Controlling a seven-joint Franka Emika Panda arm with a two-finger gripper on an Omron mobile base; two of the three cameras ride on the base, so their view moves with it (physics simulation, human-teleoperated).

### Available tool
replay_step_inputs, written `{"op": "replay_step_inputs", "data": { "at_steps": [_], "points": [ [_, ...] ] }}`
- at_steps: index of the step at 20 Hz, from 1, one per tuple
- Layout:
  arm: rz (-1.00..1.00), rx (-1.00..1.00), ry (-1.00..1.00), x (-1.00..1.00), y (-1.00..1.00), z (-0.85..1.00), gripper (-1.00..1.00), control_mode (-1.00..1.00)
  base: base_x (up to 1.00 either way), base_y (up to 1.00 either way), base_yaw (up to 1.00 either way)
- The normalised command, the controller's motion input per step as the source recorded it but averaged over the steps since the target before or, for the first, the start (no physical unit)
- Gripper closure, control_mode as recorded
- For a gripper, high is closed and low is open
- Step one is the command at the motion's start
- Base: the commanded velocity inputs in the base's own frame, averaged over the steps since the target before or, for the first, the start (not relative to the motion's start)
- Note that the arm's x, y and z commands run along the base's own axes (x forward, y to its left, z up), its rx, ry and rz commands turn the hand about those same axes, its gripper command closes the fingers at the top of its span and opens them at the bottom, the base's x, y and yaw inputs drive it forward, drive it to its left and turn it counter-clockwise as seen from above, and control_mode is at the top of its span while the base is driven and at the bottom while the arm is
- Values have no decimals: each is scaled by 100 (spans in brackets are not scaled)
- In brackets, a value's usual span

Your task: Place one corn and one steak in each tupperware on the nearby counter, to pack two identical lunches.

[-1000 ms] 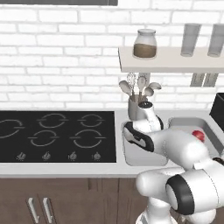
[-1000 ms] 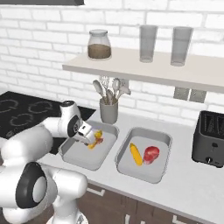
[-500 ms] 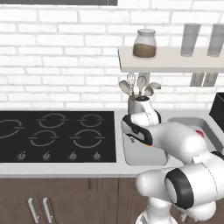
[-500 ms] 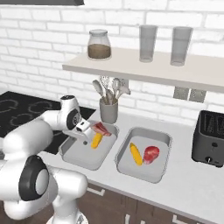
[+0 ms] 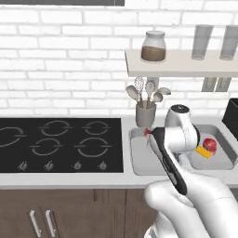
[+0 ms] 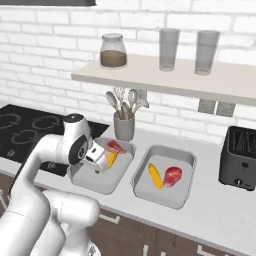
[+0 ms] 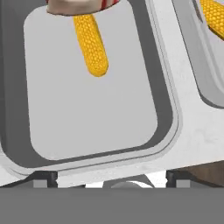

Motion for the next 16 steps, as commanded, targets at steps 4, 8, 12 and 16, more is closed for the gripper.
{"op": "replay_step_inputs", "data": {
  "at_steps": [4, 8, 12, 16],
  "points": [
    [0, 21, -62, -100, -100, 95, -100, -100, 0, 0, 0],
    [0, 22, -61, -100, -97, 99, -100, -100, 0, 0, 0],
    [0, 17, -53, -100, -62, 100, -100, -100, 0, 0, 0],
    [0, -1, -34, -80, 1, 100, -100, -100, 0, 0, 0]
  ]
}}
